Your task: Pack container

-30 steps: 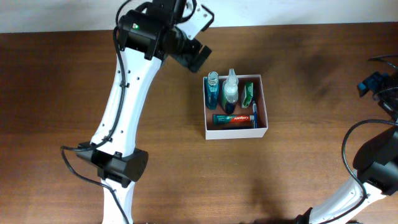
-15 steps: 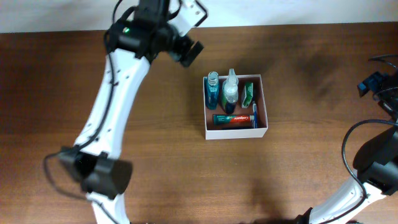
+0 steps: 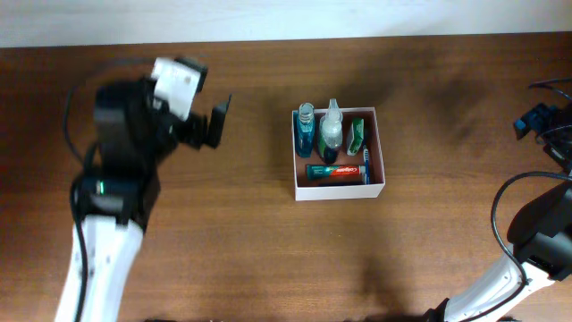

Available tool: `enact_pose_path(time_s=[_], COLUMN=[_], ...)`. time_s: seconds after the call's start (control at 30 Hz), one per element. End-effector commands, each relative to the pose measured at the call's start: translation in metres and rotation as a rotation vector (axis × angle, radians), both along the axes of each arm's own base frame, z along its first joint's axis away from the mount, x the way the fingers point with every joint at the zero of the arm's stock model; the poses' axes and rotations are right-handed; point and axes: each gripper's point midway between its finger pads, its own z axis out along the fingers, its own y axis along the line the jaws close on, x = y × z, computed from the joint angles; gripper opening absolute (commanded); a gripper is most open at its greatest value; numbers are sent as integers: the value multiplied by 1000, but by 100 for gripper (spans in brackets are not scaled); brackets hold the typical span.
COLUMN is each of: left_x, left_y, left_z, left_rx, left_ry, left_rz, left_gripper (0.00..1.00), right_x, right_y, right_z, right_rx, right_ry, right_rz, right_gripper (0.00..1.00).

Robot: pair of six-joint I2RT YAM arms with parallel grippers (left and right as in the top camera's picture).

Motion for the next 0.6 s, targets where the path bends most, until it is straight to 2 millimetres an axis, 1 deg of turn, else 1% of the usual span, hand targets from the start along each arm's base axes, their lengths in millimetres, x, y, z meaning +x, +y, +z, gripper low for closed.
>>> enact_pose_path(time_s=[0.0, 0.13, 0.3, 0.47, 0.57], left_x=[-25, -49, -79, -106, -121], left_y=[9, 21, 37, 48, 55], left_z=[-20, -29, -44, -52, -50], left_rx=[-88, -137, -235, -242, -248], left_ry=[-29, -174, -273, -373, -428], left_rz=[42, 93, 184, 230, 250], left_gripper=[99, 99, 99, 99, 99], right_x=[-3, -3, -3, -3, -3], right_y=[-3, -3, -3, -3, -3], right_z=[2, 2, 2, 2, 2], right_rx=[-17, -17, -17, -17, -17], right_ry=[5, 5, 5, 5, 5], right_rz=[-1, -1, -1, -1, -1], right_gripper=[99, 99, 99, 99, 99])
